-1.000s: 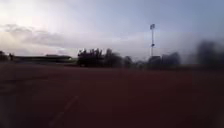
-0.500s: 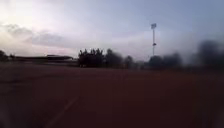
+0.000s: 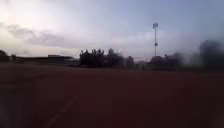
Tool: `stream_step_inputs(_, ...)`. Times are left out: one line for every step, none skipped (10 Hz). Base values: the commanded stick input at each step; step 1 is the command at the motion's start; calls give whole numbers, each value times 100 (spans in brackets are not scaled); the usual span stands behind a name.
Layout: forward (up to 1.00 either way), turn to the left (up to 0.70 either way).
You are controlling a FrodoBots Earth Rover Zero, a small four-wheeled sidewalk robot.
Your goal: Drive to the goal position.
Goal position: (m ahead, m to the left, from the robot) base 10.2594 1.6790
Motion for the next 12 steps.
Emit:
stream_step_inputs(70, 0)
stream_step_inputs(70, 0)
stream_step_inputs(70, 0)
stream_step_inputs(70, 0)
stream_step_inputs(70, 0)
stream_step_inputs(70, 0)
stream_step_inputs(70, 0)
stream_step_inputs(70, 0)
stream_step_inputs(70, 0)
stream_step_inputs(70, 0)
stream_step_inputs(70, 0)
stream_step_inputs(70, 0)
